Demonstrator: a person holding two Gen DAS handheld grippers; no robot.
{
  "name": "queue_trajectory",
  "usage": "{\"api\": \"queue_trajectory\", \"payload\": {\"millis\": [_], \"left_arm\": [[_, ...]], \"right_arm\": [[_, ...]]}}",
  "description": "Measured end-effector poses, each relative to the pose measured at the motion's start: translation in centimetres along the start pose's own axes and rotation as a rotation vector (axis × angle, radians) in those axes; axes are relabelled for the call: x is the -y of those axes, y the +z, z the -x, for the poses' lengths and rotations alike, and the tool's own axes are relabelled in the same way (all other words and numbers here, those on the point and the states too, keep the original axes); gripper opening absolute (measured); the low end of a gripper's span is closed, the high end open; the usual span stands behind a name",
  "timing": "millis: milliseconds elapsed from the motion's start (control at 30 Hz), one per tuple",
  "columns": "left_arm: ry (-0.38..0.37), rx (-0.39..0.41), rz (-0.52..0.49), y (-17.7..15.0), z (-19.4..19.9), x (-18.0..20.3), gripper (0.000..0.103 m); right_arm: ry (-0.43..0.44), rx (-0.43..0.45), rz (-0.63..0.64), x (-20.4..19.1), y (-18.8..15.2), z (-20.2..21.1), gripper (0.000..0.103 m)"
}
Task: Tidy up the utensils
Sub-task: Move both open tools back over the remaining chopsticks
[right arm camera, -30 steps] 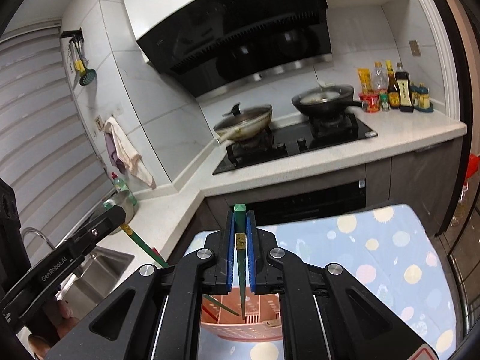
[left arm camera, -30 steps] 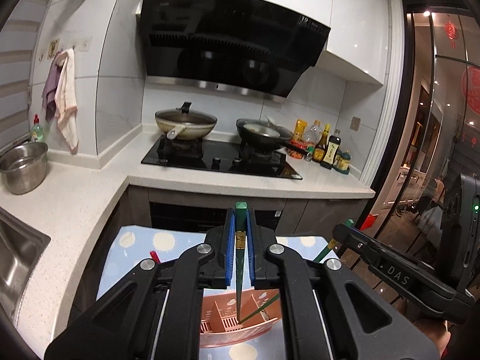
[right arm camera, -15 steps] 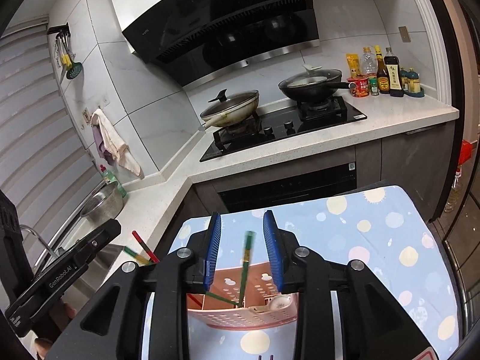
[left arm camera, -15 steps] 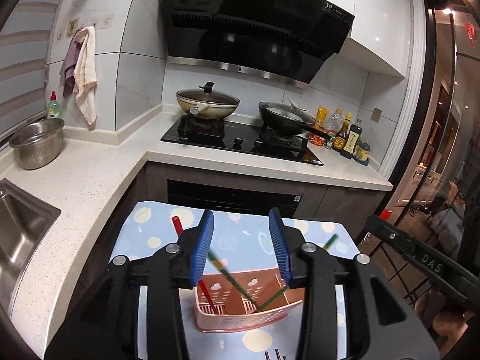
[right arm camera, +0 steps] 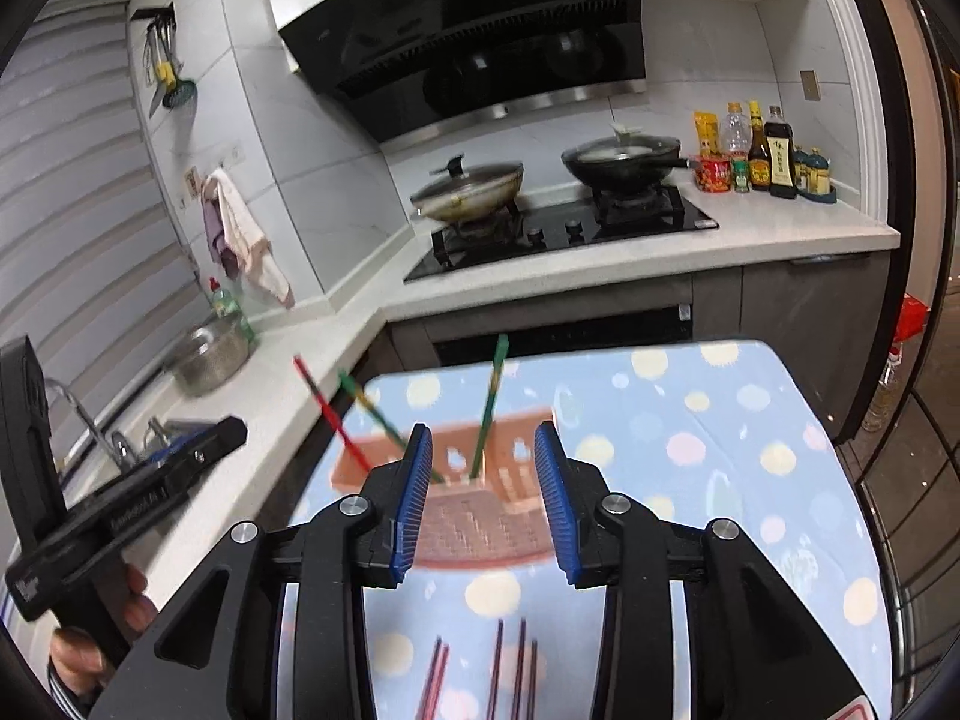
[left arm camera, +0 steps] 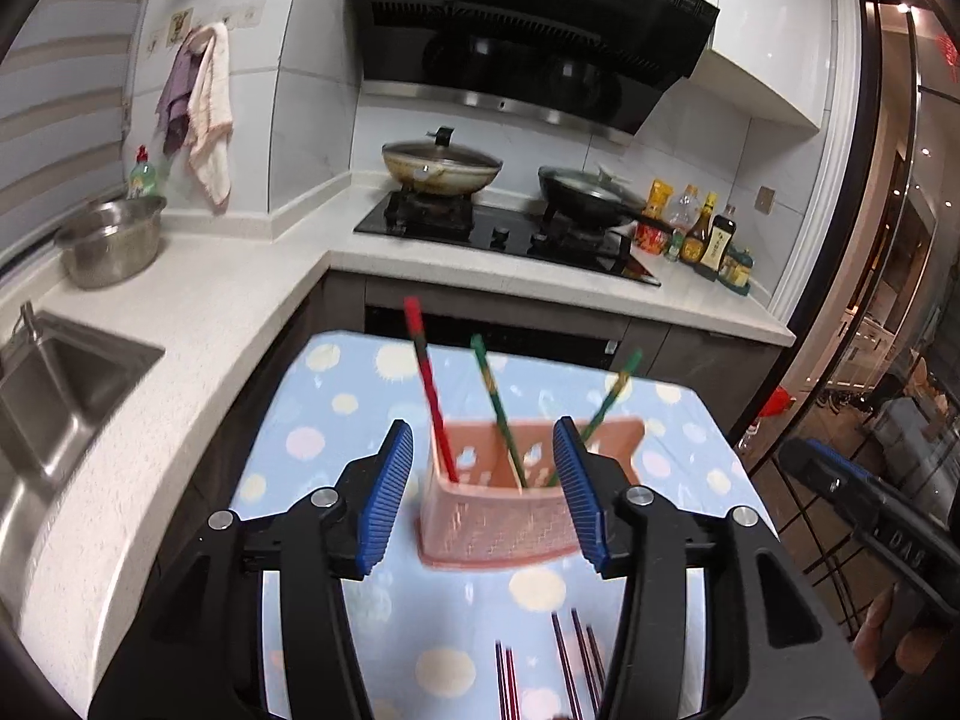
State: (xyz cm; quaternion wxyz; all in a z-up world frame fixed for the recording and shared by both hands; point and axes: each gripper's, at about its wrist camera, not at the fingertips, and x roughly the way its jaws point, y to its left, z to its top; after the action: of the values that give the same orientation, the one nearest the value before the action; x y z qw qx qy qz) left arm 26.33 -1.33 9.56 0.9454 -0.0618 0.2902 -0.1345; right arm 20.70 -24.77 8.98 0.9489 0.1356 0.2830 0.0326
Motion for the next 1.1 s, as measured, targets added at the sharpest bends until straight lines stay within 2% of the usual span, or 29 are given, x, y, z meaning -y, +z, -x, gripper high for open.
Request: {"api": "queue_trajectory", "payload": {"millis": [300,467,633,767,1100], "left_arm": [[0.024,-0.180,0.011,-9.8,0.8,-1.4,0.046],[0.033,-0.280,0.015,-15.1,1.3,-2.2,0.046],[0.030,-0.380,-0.005,-20.2,2.0,-2.2,0.046],[0.024,-0.444,-0.014,-23.3,2.8,-1.9,0.046],[0.012,-0.488,-0.026,-25.3,4.0,-1.1,0.046]], "right_arm": [[-0.080,-0.219,0.107,-0.3,-11.0,0.9,0.035],[-0.104,-0.346,0.114,0.7,-17.1,1.6,0.035],[-0.104,-0.439,0.093,1.7,-21.7,2.5,0.035],[-0.091,-0.476,0.097,1.6,-23.6,3.0,0.035],[-0.083,-0.513,0.110,1.2,-25.0,2.5,0.031]]}}
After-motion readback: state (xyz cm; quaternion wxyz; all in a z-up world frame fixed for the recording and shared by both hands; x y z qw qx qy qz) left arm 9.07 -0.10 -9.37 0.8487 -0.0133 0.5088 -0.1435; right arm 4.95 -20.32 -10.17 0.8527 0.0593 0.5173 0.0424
